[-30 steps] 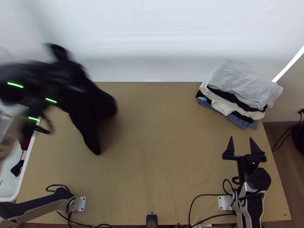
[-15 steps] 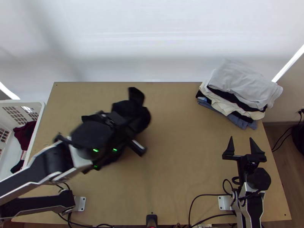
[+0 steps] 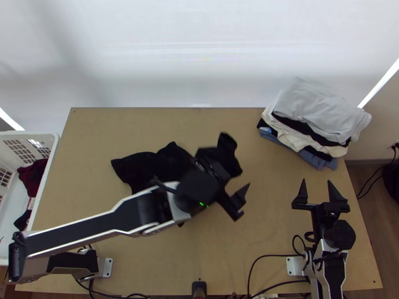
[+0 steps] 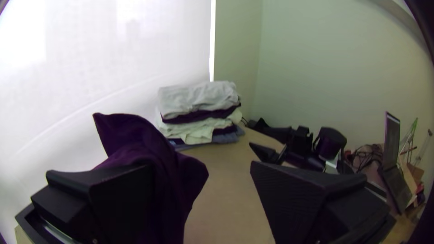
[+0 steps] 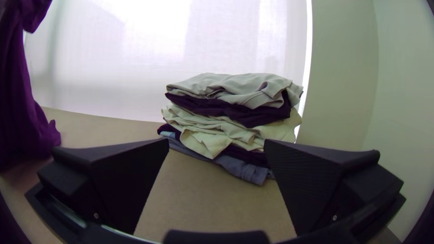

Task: Fold the t-shirt

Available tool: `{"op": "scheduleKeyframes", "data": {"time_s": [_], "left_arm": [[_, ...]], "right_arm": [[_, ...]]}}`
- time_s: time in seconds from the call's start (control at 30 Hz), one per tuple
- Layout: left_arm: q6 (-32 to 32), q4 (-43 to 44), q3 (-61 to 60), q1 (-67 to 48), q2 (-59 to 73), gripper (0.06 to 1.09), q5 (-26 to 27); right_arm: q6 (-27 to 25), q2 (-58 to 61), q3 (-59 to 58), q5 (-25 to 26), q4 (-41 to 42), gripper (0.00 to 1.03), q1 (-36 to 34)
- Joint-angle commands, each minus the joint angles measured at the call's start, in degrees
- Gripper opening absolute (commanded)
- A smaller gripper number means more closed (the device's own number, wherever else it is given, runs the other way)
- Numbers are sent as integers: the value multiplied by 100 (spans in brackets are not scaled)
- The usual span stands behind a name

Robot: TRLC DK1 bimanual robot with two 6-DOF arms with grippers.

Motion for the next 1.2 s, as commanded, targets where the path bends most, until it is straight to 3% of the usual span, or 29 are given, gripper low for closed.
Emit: {"op": "scheduleKeyframes", "data": {"time_s": [0.0,0.1,0.2,0.33,0.47,0.53,0.67,0.73,0.8,0.9,0.97,1.07,1.17], "left_arm": [[-163,409,587,431,-473,105,18],[-225,567,543,949,-799,105,44],[-181,479,341,1292,-939,105,492],[680,-426,112,1134,-693,105,431],[1586,-1217,-11,738,-210,105,-808],[2060,-1305,-46,440,28,105,-1749],[2605,-1419,-72,123,230,105,-2197],[3141,-1006,-72,-26,379,105,-2795],[3677,-619,-72,-70,476,105,-3076],[4899,638,-187,-61,564,105,-3559],[5462,1552,-151,-61,564,105,-3577],[5427,2228,16,62,467,105,-3445],[5075,2264,33,484,335,105,-3428]], "right_arm": [[38,-38,-25,45,-113,99,-19],[47,-38,-25,45,-113,99,-19],[47,-38,-25,45,-113,99,-19],[38,-38,-25,45,-113,99,-19],[38,-38,-25,45,-113,99,-19],[38,-38,-25,45,-113,99,-19],[38,-38,-25,45,-113,99,-19],[38,-38,-25,45,-113,99,-19],[38,-38,-25,45,-113,99,-19],[38,-38,-25,45,-113,99,-19],[47,-38,-25,45,-113,99,-19],[38,-38,-25,45,-113,99,-19],[38,-38,-25,45,-113,99,-19]]}}
